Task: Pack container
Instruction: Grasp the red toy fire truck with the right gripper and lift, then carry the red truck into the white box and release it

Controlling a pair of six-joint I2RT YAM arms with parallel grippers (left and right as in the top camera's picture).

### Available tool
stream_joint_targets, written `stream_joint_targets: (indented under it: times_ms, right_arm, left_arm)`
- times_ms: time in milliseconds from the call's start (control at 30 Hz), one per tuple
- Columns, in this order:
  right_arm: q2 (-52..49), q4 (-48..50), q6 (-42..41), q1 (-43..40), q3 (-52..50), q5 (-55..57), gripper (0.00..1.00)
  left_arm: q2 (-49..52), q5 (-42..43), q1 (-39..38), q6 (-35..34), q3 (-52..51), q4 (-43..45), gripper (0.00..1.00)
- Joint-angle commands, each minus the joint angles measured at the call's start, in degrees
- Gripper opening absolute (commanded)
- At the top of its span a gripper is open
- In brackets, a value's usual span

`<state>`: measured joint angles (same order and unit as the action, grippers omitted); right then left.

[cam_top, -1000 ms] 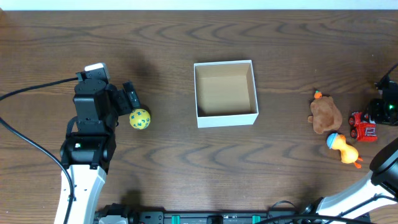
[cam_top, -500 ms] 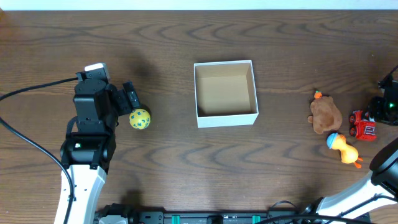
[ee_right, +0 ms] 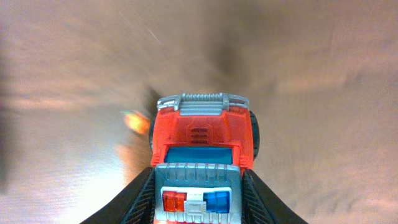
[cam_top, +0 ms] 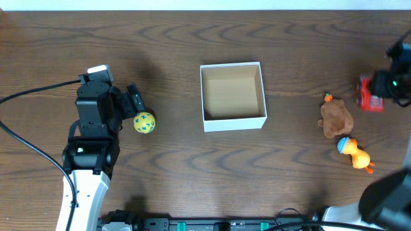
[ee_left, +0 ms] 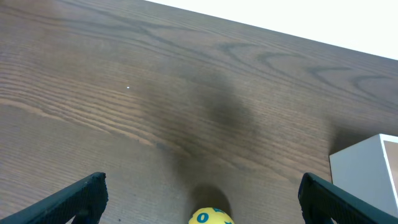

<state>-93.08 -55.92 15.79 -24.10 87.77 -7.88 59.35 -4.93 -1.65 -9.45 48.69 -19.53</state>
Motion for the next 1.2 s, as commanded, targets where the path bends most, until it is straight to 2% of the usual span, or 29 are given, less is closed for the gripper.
stream_joint_targets:
  times_ms: [0,133,300,467,700,967,1133,1167]
  right_arm:
    - [6.19,0.98,-6.43,7.56,1.44,0.74,0.01]
    - [10.23,3.45,-14.03,19.52,1.44,2.10,0.01]
    - [9.79,5.51,-22.69,34.21,1.44,2.16,0.01]
    - [7.28,6.27,-34.25,43.28,1.42,7.78,0.01]
    - [0.22,4.22,-38.66,48.54,1.42,7.65,0.01]
    - [-11.65,3.52,-39.54,49.35,1.40,6.88,0.01]
    - [-18.95,7.52,-39.06,48.22,1.40,7.45,0.02]
    - [-20.11,8.20,-38.88,48.00,1.40,7.43,0.04]
  left_arm:
    - [-0.31,-0.70,0.13,-0.74,1.29,-0.13,0.98]
    - [-0.26,-0.68,0.13,-0.74,1.29,-0.13,0.98]
    - [-0.26,-0.68,0.13,-0.76,1.29,-0.15,0.98]
    - [-0.26,-0.68,0.13,-0.76,1.29,-0.15,0.98]
    - [-0.26,-0.68,0.13,-0.76,1.29,-0.17,0.98]
    - [-0.26,-0.68,0.13,-0.76,1.29,-0.17,0.98]
    - [-0.26,-0.68,0.13,-0.76,1.29,-0.17,0.98]
    - [-0.26,-0.68,0.13,-0.76,1.29,-0.17,0.98]
